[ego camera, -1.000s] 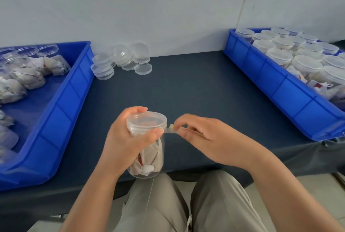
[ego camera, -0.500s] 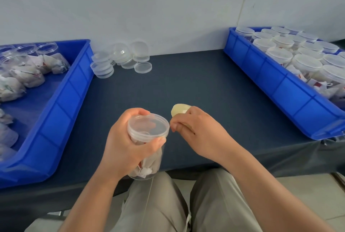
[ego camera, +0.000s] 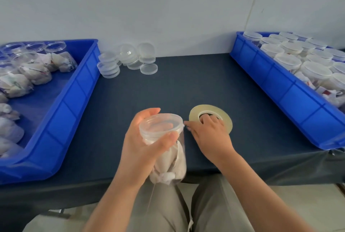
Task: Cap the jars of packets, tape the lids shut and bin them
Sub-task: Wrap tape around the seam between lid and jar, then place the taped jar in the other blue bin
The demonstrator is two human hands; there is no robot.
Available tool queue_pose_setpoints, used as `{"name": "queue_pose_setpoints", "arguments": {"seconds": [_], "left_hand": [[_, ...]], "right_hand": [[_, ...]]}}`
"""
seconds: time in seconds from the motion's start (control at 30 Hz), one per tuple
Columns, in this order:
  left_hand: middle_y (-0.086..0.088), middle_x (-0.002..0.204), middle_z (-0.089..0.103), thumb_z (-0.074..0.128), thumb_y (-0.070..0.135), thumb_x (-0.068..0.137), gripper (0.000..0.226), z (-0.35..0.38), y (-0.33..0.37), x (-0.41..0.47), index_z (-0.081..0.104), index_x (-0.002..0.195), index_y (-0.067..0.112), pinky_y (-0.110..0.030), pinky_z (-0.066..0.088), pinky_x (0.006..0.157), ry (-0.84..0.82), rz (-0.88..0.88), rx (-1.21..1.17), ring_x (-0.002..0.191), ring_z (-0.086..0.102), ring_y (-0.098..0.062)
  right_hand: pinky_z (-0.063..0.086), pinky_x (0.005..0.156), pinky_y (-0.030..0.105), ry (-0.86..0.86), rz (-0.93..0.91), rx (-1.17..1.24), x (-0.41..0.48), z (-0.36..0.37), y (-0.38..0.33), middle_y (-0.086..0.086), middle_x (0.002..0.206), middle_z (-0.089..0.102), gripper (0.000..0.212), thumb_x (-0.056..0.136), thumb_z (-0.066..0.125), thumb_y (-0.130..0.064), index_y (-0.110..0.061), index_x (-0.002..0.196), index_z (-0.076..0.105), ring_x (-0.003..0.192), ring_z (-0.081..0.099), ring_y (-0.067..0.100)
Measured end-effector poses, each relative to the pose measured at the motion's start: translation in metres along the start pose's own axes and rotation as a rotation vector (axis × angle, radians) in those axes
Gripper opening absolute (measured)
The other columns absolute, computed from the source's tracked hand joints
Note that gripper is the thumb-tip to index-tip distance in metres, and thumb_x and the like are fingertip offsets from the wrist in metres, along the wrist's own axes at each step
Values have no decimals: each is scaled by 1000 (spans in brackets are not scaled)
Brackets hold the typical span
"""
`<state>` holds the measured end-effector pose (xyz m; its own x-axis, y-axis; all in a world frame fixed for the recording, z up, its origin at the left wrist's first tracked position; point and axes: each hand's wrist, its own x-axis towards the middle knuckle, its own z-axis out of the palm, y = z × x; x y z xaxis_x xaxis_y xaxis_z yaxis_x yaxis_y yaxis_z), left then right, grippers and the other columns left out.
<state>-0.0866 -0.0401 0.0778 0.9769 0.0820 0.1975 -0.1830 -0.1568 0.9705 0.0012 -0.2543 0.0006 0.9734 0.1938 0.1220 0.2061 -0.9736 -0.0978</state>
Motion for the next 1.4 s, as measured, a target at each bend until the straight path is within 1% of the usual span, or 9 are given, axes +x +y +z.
{"name": "queue_pose_setpoints", "arguments": {"seconds": [0.23, 0.4, 0.53, 0.7, 0.9, 1.1, 1.23, 1.3, 1.4], "left_hand": [[28, 123, 68, 81, 63, 62, 70, 3, -7, 2, 62, 127, 46, -9, 52, 83, 32, -31, -2, 114, 66, 3], [28, 124, 67, 82, 69, 62, 75, 3, -9, 7, 60, 130, 46, -10, 53, 83, 55, -45, -16, 114, 67, 2], [14, 126, 71, 80, 85, 61, 87, 8, -10, 8, 60, 134, 41, -28, 61, 87, 46, -45, -81, 117, 71, -12], [3, 128, 72, 78, 86, 66, 89, 10, -5, 14, 60, 137, 35, -46, 59, 96, 26, -5, -127, 117, 72, -22], [5, 131, 70, 72, 90, 67, 92, 9, -4, 15, 58, 139, 33, -37, 59, 97, -37, 32, -131, 122, 70, -21], [4, 128, 72, 63, 92, 73, 90, 12, 0, 19, 60, 138, 30, -41, 61, 96, -42, 33, -143, 117, 72, -20], [5, 127, 73, 50, 97, 77, 91, 14, 2, 17, 60, 138, 29, -39, 59, 97, -68, 50, -126, 117, 72, -18], [11, 130, 70, 40, 99, 80, 85, 13, 1, 16, 60, 138, 41, -40, 57, 100, -77, 23, -115, 121, 69, -14], [26, 132, 66, 28, 91, 90, 62, 14, 2, 16, 56, 135, 59, -34, 52, 103, -72, 19, -24, 125, 63, -1]], "right_hand": [[39, 105, 43, -86, -53, -55, 2, -1, -4, 1, 130, 49, 61, 112, 30, -55, -50, 167, 5, 116, 47, 25], [40, 116, 32, -21, -28, 1012, -20, -50, -27, -23, 139, 63, 62, 102, 35, -71, -36, 145, 61, 137, 51, 1], [50, 104, 22, -126, -124, 1432, -38, -67, -54, -11, 136, 70, 48, 109, 47, -47, -23, 150, 55, 131, 62, 7], [52, 113, 48, -86, -61, 1744, -46, -60, -76, 7, 142, 66, 38, 114, 41, -43, -29, 146, 56, 134, 63, 29], [55, 108, 41, -59, 47, 1788, -41, -62, -74, 7, 137, 69, 40, 117, 34, -44, -28, 140, 62, 131, 65, 28], [44, 118, 54, -57, 34, 1759, -42, -62, -74, -1, 147, 62, 41, 115, 35, -50, -39, 147, 58, 140, 58, 24], [52, 112, 42, -18, 33, 1740, -44, -66, -70, 0, 138, 69, 42, 117, 31, -44, -36, 140, 65, 133, 64, 21], [53, 105, 26, 25, -7, 1581, -45, -74, -63, -4, 136, 70, 46, 113, 30, -49, -37, 139, 66, 130, 64, 14], [52, 96, 17, 29, -152, 1141, -43, -92, -43, -17, 140, 62, 65, 91, 63, -64, -40, 150, 50, 127, 61, 4]]}}
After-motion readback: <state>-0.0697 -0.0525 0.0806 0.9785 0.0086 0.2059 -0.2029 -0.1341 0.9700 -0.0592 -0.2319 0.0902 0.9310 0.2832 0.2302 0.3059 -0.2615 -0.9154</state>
